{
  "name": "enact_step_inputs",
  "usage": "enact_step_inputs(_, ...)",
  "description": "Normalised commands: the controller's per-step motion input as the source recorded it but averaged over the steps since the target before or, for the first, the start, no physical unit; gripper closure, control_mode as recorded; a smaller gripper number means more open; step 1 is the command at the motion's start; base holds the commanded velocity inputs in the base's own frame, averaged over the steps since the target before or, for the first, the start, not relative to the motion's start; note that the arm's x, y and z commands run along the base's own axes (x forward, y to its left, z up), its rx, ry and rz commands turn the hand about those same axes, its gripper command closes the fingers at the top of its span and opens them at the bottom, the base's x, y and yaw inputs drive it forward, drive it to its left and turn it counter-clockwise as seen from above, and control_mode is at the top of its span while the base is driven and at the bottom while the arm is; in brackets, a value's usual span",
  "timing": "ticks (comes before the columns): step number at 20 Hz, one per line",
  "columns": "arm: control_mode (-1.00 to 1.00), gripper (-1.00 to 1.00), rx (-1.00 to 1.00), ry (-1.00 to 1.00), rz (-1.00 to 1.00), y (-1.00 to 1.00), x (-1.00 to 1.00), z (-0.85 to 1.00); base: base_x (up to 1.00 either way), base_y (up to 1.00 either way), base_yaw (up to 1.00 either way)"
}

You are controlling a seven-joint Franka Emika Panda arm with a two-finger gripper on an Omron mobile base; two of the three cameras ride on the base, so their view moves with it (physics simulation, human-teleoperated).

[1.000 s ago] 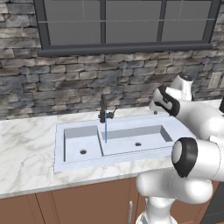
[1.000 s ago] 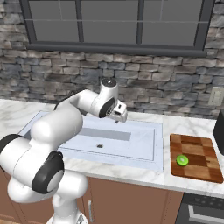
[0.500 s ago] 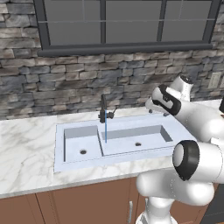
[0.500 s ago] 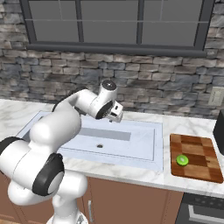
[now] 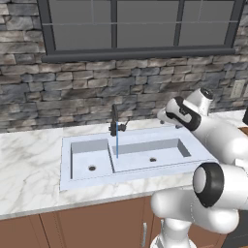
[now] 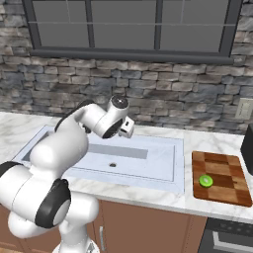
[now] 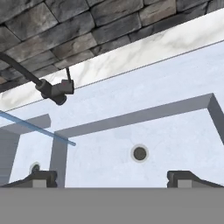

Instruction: Pick the kiwi from the sink and place it on the cutting board to airdry. Then turn off the sink faucet.

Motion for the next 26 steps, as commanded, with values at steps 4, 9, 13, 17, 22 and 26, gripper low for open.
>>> enact_step_inputs(4,-1.0,-1.0,0.06,-0.1,0.0,0.2,0.08,0.0,0.0,0.0,0.0)
enact_step_inputs(9,-1.0,-1.0,0.06,-0.03,0.0,0.21,0.16,0.0,0.0,0.0,0.0)
enact_step_inputs(13,-1.0,-1.0,0.04,0.01,0.0,0.18,0.3,-0.02,0.0,0.0,0.0)
enact_step_inputs(17,-1.0,-1.0,0.03,0.02,0.0,0.16,0.31,-0.02,0.0,0.0,0.0)
enact_step_inputs(22,-1.0,-1.0,0.01,0.0,0.0,0.19,0.24,-0.06,0.0,0.0,0.0)
enact_step_inputs(26,-1.0,-1.0,0.0,0.0,0.0,0.14,0.18,-0.08,0.0,0.0,0.0)
